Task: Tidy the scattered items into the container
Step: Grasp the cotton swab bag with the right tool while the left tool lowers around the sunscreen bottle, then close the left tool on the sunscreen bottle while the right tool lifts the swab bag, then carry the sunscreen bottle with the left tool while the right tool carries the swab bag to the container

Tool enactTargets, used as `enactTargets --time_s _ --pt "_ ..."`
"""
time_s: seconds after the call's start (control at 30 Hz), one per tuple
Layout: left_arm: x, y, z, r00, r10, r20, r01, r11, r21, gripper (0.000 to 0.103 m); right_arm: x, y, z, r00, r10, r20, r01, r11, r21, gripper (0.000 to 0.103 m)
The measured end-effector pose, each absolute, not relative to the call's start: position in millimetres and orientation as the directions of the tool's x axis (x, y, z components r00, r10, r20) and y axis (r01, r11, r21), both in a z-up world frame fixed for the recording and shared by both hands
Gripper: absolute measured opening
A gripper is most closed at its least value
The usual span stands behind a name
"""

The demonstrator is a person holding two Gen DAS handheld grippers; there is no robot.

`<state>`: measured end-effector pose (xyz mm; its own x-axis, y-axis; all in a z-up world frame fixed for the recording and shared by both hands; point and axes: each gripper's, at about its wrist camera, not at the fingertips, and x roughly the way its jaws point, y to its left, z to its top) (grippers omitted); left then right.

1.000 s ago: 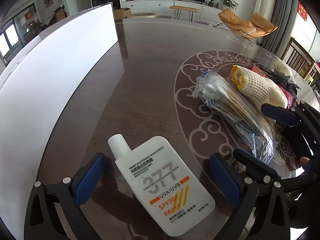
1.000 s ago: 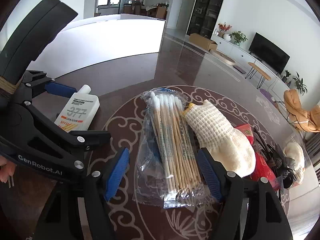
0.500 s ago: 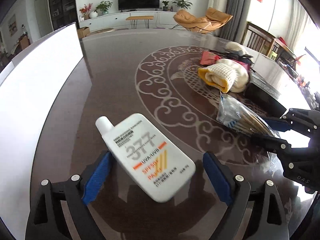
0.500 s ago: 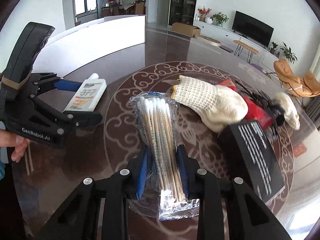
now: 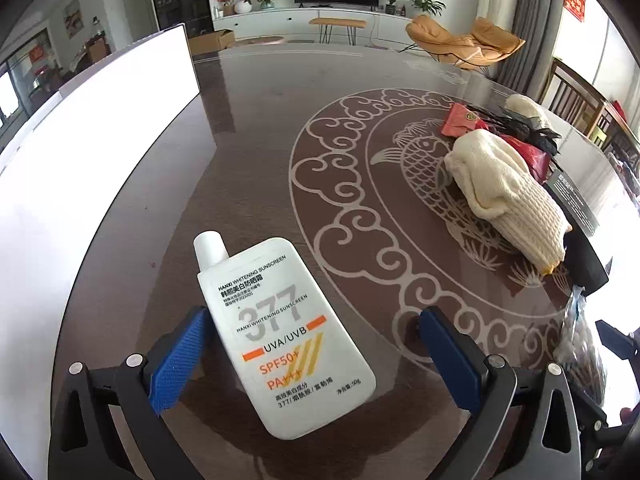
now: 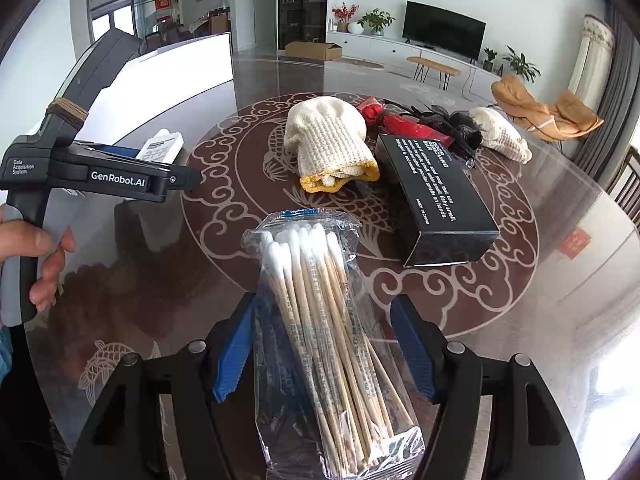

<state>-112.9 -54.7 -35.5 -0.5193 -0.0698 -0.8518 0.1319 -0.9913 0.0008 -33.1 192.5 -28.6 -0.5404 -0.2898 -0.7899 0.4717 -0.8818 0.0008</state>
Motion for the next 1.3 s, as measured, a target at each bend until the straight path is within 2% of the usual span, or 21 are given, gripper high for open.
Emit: enactTargets --time_s 0.33,0.8,0.83,0.87,0.93,1.07,1.2,1.3 --pt "-114.8 -57.0 -37.7 -0.547 -0.079 -0.834 0.147 -0.989 -0.003 0.103 -31.1 188.2 -27.2 -0.532 -0.293 -0.795 0.48 -0.877 0.002 0.078" --pt "-118.1 -55.7 -36.4 -0.528 -0.099 -0.844 0.182 -0.983 0.001 0.103 -41.4 181.1 -27.9 -0.53 -0.291 -0.797 0.483 -0.875 -0.002 0.082" --pt "-118.2 -56.4 -35.8 -0.517 -0.08 -0.852 0.153 -0.988 0.0 0.103 -42.6 181.0 -27.6 -0.534 -0.287 -0.796 0.48 -0.877 -0.006 0.078" --pt "-114.5 -57.4 -34.4 -0.525 -0.071 -0.848 0.132 -0.991 0.001 0.092 -42.7 181.9 -26.7 -0.541 -0.278 -0.794 0.468 -0.884 -0.009 0.067" --pt "-101.5 -61.5 -27.6 -0.57 -0.032 -0.821 0.07 -0.997 -0.01 0.052 -40.2 185.6 -21.6 -0.553 -0.257 -0.792 0.44 -0.898 -0.015 0.035" --pt "-79.0 -70.7 -19.0 -0.589 0.061 -0.806 -0.019 -0.998 -0.062 0.051 -29.7 199.8 -10.9 -0.545 -0.288 -0.788 0.401 -0.914 0.056 0.032" --pt "-51.1 -70.1 2.8 -0.635 0.1 -0.766 -0.058 -0.995 -0.081 0.051 -13.2 211.1 14.0 -0.561 -0.366 -0.742 0.378 -0.911 0.163 0.032" --pt "-43.0 -72.1 4.8 -0.63 0.124 -0.766 -0.058 -0.992 -0.113 0.051 -9.6 203.4 14.9 -0.546 -0.348 -0.762 0.382 -0.913 0.143 0.032"
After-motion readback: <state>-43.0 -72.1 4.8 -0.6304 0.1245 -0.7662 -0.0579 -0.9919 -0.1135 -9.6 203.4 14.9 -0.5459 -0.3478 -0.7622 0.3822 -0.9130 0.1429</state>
